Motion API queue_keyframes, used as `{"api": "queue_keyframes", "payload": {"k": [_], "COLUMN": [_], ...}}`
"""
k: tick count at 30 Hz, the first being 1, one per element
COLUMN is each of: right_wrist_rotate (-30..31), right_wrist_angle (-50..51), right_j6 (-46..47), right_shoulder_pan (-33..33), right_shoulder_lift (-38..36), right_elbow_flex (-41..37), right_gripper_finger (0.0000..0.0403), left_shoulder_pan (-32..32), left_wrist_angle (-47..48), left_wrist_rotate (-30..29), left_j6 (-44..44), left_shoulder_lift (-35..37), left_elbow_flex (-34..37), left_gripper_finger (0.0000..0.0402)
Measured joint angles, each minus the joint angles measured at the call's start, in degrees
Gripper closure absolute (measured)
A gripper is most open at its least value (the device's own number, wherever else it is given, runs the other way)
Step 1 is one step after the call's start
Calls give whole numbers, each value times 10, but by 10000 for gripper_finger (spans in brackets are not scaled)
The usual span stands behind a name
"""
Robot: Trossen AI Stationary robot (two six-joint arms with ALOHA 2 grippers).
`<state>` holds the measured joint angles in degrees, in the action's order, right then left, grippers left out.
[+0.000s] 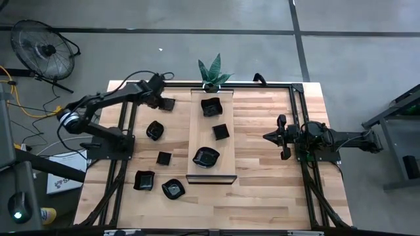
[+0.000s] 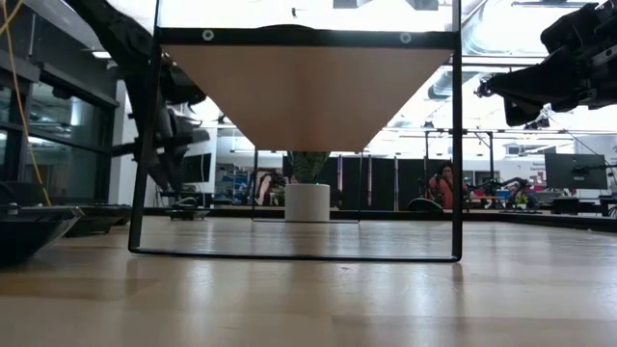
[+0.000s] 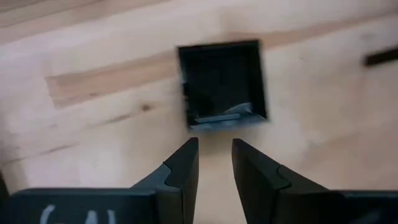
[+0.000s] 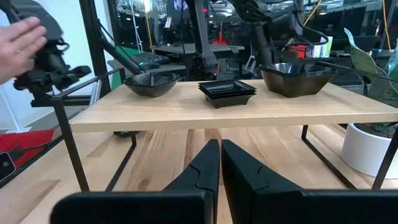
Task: Pick & Place Mini shaped plates
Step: Stack the black square plate on top of the black square plate on the shelf
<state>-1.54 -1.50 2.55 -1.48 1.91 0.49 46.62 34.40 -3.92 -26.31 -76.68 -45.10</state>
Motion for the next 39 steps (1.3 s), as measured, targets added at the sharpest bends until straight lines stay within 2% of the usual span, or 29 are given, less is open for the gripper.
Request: {"api": "queue_keyframes", "payload": {"k": [7,11,18,21,25,32,39], "right_wrist_rotate": [0,0,0,0,0,0,0], "right_wrist_angle": [0,0,0,0,0,0,0], "right_j6": [0,0,0,0,0,0,0], "right_shoulder_pan": [0,0,0,0,0,0,0], "right_shoulder_lift": [0,0,0,0,0,0,0], "right_elbow_flex": [0,0,0,0,0,0,0], "right_gripper_finger": [391,391,391,391,391,391,391], "left_shoulder_pan": [56,75,75,77,91,90,89], "left_wrist_angle": [-60,-58,-52,-21,4,14,17], "left_wrist_rotate": [30,49,46,34,50,67,59], "left_j6": [1,8,36,38,41,40,38], "left_shoulder_lift": [-50,-65,-72,-85,-102,-137,-157], "left_elbow_flex": [0,-12,-42,-65,-87,-93,-92], "left_gripper_finger": [307,307,307,307,307,307,307]}}
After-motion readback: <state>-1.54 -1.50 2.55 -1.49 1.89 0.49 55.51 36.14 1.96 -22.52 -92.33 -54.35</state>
